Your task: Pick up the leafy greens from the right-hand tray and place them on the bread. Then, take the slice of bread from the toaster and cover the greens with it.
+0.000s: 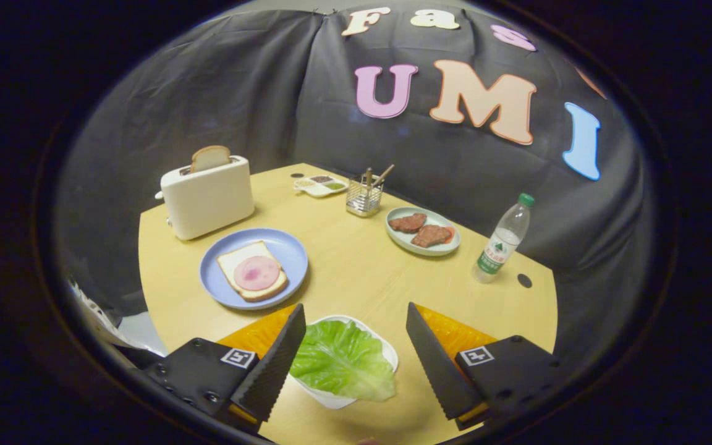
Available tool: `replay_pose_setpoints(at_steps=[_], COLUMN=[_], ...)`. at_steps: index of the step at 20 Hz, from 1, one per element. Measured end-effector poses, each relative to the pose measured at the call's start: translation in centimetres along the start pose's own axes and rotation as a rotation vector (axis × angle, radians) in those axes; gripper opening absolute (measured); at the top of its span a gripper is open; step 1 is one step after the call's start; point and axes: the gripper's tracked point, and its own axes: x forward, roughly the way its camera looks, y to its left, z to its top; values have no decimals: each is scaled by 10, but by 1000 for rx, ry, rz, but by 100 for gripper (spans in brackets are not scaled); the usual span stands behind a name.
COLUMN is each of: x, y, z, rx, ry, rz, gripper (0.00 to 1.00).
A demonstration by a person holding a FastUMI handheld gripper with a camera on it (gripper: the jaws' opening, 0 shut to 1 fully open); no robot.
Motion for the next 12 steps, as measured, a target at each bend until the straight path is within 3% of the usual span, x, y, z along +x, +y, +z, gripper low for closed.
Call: replay_pose_setpoints(at_steps=[12], x=[45], y=[11], z=[-83], rx=[45], ry=[234], rz=[47], gripper=[100])
